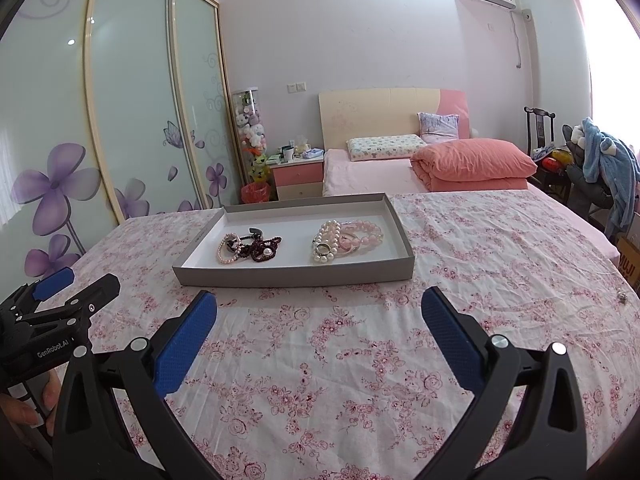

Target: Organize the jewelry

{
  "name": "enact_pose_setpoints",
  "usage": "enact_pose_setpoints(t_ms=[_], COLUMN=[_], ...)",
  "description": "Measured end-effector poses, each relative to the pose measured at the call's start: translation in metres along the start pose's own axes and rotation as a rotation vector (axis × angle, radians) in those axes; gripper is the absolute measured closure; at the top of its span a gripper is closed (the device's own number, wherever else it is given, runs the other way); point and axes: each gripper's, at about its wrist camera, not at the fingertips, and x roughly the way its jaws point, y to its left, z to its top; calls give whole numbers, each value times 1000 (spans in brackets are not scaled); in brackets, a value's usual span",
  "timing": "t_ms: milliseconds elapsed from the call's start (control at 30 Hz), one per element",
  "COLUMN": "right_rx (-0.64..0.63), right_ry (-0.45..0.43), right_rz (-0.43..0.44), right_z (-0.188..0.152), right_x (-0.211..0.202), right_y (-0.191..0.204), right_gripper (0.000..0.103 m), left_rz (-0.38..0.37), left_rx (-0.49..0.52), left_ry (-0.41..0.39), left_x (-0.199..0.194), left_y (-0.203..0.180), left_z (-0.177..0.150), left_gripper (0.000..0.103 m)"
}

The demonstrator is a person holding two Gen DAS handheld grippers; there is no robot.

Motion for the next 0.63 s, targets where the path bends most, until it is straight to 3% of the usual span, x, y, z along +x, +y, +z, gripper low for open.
enact_pose_setpoints(t_ms=[633], right_rx=[1], right_ry=[-2], right_rz=[0], right_z=[0], right_x=[-1], right_y=[0], right_gripper=[2], left_rz=[-7], left_rx=[3], left_ry=[-2], left_x=[-2], left_y=[-4], left_z=[0], left_gripper=[4])
